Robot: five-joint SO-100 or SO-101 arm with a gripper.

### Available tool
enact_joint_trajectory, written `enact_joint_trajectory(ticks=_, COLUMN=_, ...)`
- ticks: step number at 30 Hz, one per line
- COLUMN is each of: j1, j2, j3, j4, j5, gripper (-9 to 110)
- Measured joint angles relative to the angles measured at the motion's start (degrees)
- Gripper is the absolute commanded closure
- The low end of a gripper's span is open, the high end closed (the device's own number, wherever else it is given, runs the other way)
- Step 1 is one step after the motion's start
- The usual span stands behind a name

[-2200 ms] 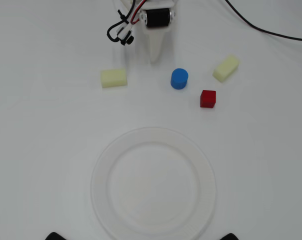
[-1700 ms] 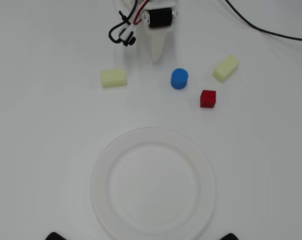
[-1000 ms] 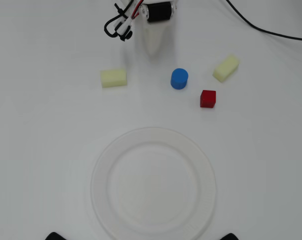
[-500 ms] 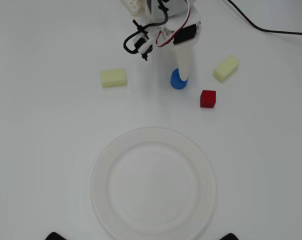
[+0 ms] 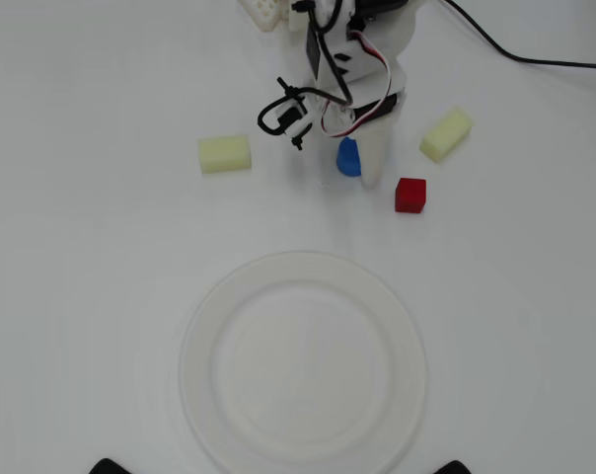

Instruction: Grasp a blue block and put it in the dish.

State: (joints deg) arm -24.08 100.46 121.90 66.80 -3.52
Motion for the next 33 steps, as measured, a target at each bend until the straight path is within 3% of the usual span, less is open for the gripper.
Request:
enact_joint_trajectory(ticks=8, j1=0.00, j2=-2.99, j3=-0.97, j4=-2.11, j5=0.00, gripper=80)
enact_joint_trajectory(ticks=12, j1=-0.53, j2=-3.34, j3=-1.05, j4=-2.11, j5=0.00, gripper=99)
enact_joint_trajectory(ticks=21, j1=-0.79, j2=-2.02, j3=-1.23, j4=-2.11, j5=0.44, gripper=101)
enact_joint_trajectory(ticks=27, j1=2.29, j2=13.71, j3=-0.35, j4=-3.16, j5=-2.20, gripper=101)
enact_joint_trajectory(ticks=33, j1=8.88, j2=37.97, j3=13.27, j4=-21.53, j5=-9.84, gripper=101)
